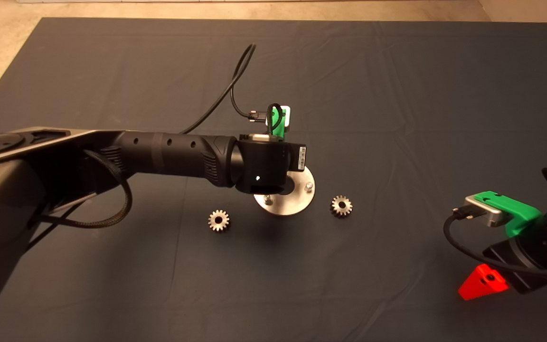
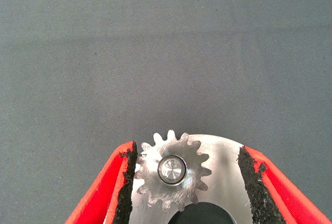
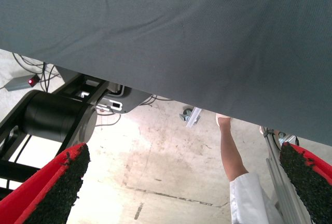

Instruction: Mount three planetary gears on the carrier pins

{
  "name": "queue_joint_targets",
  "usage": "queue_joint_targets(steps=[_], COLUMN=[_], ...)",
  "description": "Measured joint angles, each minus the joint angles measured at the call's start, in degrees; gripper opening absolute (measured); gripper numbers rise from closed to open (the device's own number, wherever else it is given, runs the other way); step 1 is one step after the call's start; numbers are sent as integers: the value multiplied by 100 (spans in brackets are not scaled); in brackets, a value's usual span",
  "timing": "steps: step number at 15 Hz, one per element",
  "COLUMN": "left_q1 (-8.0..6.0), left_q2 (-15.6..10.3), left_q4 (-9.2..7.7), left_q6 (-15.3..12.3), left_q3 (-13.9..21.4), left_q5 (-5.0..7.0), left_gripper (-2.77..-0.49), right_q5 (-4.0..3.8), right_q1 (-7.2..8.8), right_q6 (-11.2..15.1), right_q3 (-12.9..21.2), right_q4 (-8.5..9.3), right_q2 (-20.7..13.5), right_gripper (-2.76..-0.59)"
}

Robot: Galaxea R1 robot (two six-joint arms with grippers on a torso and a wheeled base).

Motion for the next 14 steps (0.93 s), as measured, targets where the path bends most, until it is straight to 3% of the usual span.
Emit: queue_joint_targets(steps=[2, 3, 4, 5, 6, 8, 11, 12, 14], left_q1=[-46, -149, -321, -537, -774, -1199, -1513, -1582, -1694], left_q2=[-14, -27, -70, -162, -275, -562, -1004, -1147, -1431], left_q4=[-15, -60, -214, -476, -847, -1819, -3131, -3476, -3833], left_q6=[102, 130, 150, 171, 174, 218, 277, 288, 296], left_q3=[137, 243, 331, 410, 481, 687, 1239, 1437, 1696], left_q5=[0, -2, -10, -24, -32, -23, 8, 4, -13], left_gripper=[-192, -184, -181, -178, -167, -166, -152, -143, -138], right_q5=[2, 2, 2, 1, -1, 2, 2, 2, -1], right_q1=[0, 0, 1, 0, 0, 1, 0, 0, 0], right_q6=[0, 0, 0, 0, 0, -1, -2, -5, -11], right_q3=[0, 0, 0, 0, 0, 0, 0, 0, 0], right_q4=[0, -2, 0, -2, -1, -2, -2, -2, -2], right_q2=[1, 2, 4, 11, 12, 16, 20, 20, 20], right_gripper=[-63, -63, -63, -63, -63, -63, -63, -63, -63])
